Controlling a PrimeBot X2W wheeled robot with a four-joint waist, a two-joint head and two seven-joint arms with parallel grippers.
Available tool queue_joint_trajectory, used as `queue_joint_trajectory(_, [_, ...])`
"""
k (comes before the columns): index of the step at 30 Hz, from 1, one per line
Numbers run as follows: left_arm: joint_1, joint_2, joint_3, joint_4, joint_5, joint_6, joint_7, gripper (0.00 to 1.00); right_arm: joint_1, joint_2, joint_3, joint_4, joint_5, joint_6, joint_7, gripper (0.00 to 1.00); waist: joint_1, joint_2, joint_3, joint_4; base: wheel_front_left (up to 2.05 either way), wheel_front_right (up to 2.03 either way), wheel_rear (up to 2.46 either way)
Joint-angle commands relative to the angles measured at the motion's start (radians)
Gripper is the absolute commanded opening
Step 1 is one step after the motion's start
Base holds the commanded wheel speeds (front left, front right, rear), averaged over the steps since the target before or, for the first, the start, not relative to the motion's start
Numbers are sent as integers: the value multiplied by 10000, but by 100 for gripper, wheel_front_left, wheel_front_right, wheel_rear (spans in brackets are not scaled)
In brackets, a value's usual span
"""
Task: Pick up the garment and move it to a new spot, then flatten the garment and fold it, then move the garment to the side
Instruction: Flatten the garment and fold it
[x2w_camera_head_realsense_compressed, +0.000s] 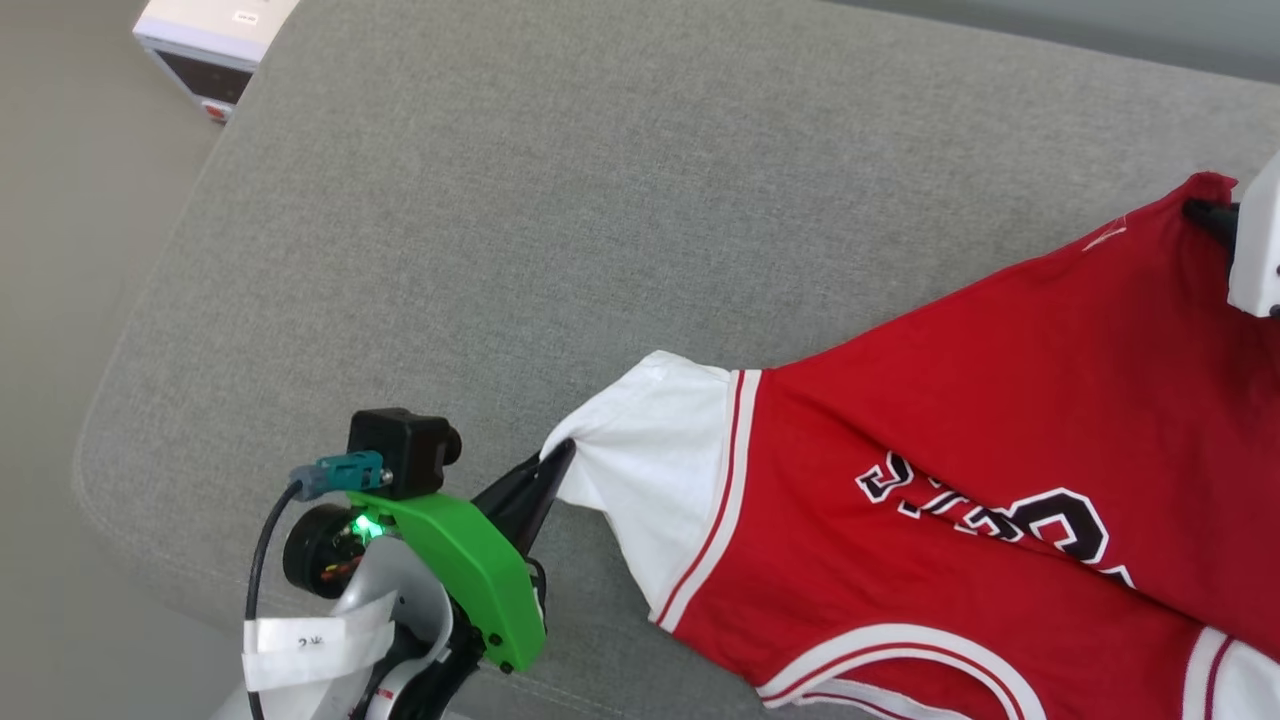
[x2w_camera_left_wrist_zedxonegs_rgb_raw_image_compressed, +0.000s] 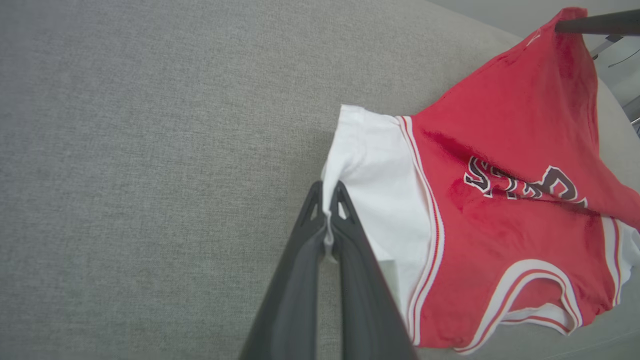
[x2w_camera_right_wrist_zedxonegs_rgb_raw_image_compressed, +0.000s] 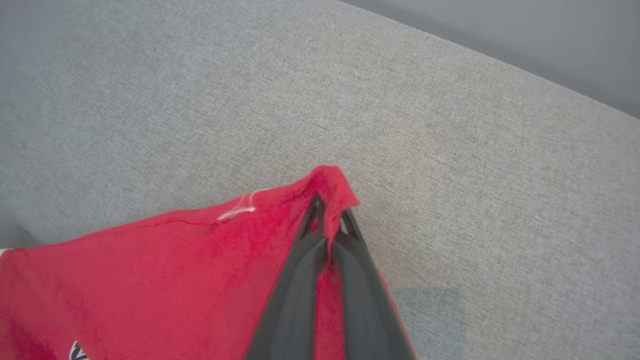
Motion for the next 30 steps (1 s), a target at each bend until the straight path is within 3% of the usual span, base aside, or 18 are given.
queue_joint_trajectory(1, [-278, 79, 123, -72, -13, 80, -82, 0, 169, 71, -82, 11, 134, 2, -222, 0, 0, 0, -806, -653, 0, 0, 0])
queue_joint_trajectory(11, [-708, 402, 1018, -716, 145, 580, -409, 0, 915, -67, -638, -597, 383, 2, -1394, 0, 0, 0, -2052, -1742, 0, 0, 0])
queue_joint_trajectory(19, [-1292, 355, 1726, -1224, 227, 1022, -777, 0, 1666, -83, -1002, -1676, 549, 2, -1685, 0, 0, 0, -2759, -2537, 0, 0, 0])
queue_joint_trajectory(30, [-2003, 329, 2368, -1465, 275, 1231, -1235, 0, 2447, 487, -2103, -3376, 294, 2, -2223, 0, 0, 0, -3608, -3384, 0, 0, 0])
